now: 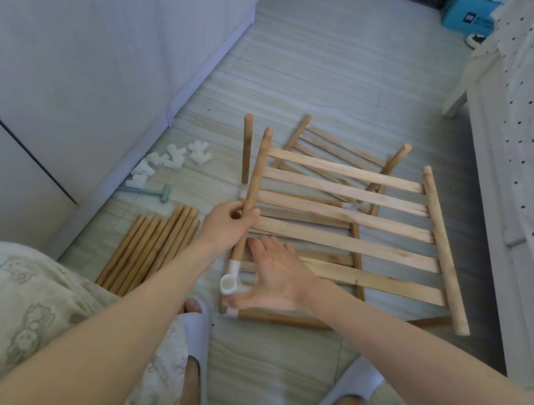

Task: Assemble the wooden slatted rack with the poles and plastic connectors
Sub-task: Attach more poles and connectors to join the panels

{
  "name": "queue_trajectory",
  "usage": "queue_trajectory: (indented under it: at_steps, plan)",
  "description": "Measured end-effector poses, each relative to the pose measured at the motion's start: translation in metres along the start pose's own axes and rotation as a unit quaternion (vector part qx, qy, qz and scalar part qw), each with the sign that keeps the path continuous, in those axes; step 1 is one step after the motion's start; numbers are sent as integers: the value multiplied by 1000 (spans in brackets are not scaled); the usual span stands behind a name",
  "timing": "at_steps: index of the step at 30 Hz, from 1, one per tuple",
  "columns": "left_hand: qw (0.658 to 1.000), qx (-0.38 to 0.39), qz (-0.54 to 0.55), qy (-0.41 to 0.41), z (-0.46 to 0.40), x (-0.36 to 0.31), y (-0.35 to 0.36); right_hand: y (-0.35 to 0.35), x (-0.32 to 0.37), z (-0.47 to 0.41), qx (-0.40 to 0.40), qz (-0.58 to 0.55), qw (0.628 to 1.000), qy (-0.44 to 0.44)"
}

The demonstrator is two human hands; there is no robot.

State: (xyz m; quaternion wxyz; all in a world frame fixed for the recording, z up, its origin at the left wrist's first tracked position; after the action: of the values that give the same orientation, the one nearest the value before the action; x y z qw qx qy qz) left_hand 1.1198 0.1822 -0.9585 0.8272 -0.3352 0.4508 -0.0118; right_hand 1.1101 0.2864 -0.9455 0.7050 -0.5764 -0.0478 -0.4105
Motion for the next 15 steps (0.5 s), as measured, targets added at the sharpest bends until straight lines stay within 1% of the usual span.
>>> queue_trajectory:
  at_steps: [2,6,10,12,15]
  plan:
    - [1000,-18,2,8,-4,0,-3,0,-2,-3,-14,-7,1000,-4]
    - [1000,-3,1,-7,-10,4,-2,1,-1,-5,-54,-23,998,-23]
    - [1000,8,-5,-8,-17,3,1,-1,-4,-9,-53,-29,998,-17]
    - [999,23,-43,-3,-22,0,1,-4,-6,-12,-50,-19,999,-2]
    - [987,66,-144,13,-32,-13,-2,-12,-9,-17,-55,-3,998,27]
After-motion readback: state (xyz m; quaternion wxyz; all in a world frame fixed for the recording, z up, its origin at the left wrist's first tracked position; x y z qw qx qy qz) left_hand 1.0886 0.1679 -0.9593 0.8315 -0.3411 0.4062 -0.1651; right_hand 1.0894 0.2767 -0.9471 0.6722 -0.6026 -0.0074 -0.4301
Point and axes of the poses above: each hand's wrist, its own z-axis away from the middle knuckle, its own y-axis out of the palm, x = y × z, the point moved 7 cm from there along -z, towards the middle knuckle, and after that the axes turned 13 degrees about -z, right-handed, at the moved point
